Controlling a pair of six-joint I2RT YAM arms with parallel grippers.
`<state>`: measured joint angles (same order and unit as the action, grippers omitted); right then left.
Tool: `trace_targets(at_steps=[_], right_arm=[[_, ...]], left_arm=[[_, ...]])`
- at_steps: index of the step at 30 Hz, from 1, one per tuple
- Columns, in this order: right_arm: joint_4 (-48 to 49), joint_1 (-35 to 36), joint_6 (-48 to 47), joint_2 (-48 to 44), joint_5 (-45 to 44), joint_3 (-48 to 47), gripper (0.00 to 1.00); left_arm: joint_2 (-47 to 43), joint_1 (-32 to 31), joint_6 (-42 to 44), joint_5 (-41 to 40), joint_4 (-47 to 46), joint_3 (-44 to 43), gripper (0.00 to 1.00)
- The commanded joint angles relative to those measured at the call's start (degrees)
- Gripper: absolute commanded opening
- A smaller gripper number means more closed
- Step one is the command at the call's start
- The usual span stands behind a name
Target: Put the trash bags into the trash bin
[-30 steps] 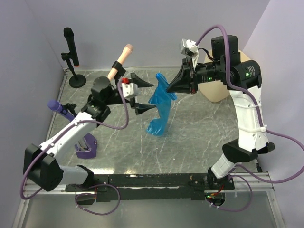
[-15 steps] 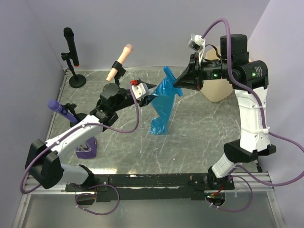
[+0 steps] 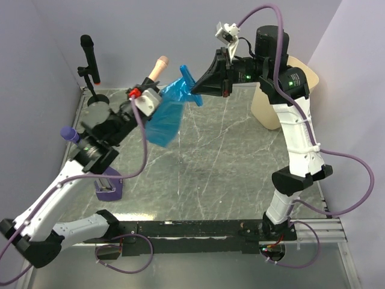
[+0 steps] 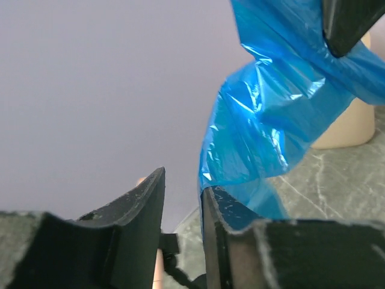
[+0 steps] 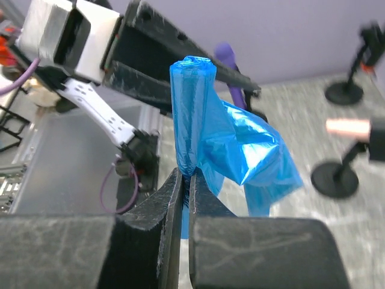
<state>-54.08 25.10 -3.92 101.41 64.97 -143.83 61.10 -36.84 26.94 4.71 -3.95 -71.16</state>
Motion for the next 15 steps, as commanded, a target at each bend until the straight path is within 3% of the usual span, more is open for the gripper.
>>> trace_targets(at_steps=[1, 5, 8, 13, 15], right_arm=[[10.75, -0.49, 7.17, -4.36, 5.34, 6.07, 0.0], [16.9, -4.7, 10.43, -11.56, 11.4, 24.51, 0.0], [19.01, -8.57, 8.32, -15.79, 14.47, 37.35, 0.0], [2.19, -12.79, -2.03, -11.16, 9.22, 45.91, 0.0], [3.79, -13.32, -0.66, -9.65, 7.98, 53.6, 0.0]], left_arm=[[-2.39, 0.01, 1.54, 0.01, 14.81, -5.04, 0.4], [-4.41, -0.07, 1.28, 20.82, 23.97, -2.07, 0.67], [-4.85, 0.1, -8.73, 16.75, 19.85, 2.86, 0.82], [0.33, 2.9, -7.68, 22.96, 24.6, 1.1, 0.88], [1.56, 4.84, -9.61, 24.38, 21.8, 3.38, 0.87]])
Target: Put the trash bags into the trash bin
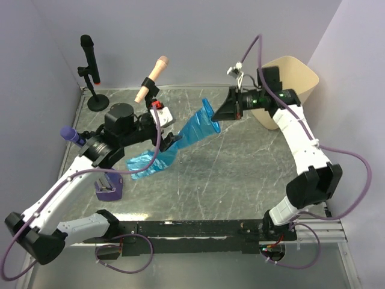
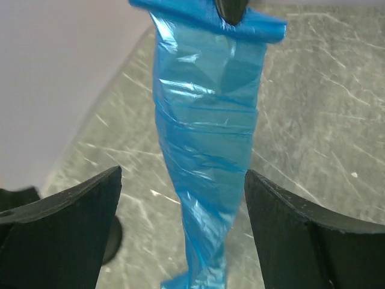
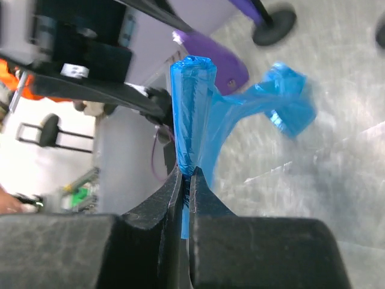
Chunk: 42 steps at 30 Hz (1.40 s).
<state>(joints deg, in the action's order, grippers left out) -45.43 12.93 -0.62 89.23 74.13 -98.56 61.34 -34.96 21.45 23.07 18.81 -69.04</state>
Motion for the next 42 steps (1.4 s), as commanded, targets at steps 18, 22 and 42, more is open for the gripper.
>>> trace_targets(at_steps=[18, 22, 42], right_arm=[[1.83, -6.16, 2.03, 9.9, -41.59, 34.31, 0.08], [1.14, -6.16, 3.26, 12.8, -49.41, 32.83, 0.37], [1.05, 1.22, 5.98, 14.74, -62.43, 30.98, 0.69]], left_arm=[[33.12, 4.38, -24.8, 13.07, -36.2, 14.9, 0.73], [38.23, 4.98, -22.16, 7.87, -31.3, 12.26, 0.7], [30.5, 8.94, -21.01, 11.2, -2.37, 12.07, 0.38]])
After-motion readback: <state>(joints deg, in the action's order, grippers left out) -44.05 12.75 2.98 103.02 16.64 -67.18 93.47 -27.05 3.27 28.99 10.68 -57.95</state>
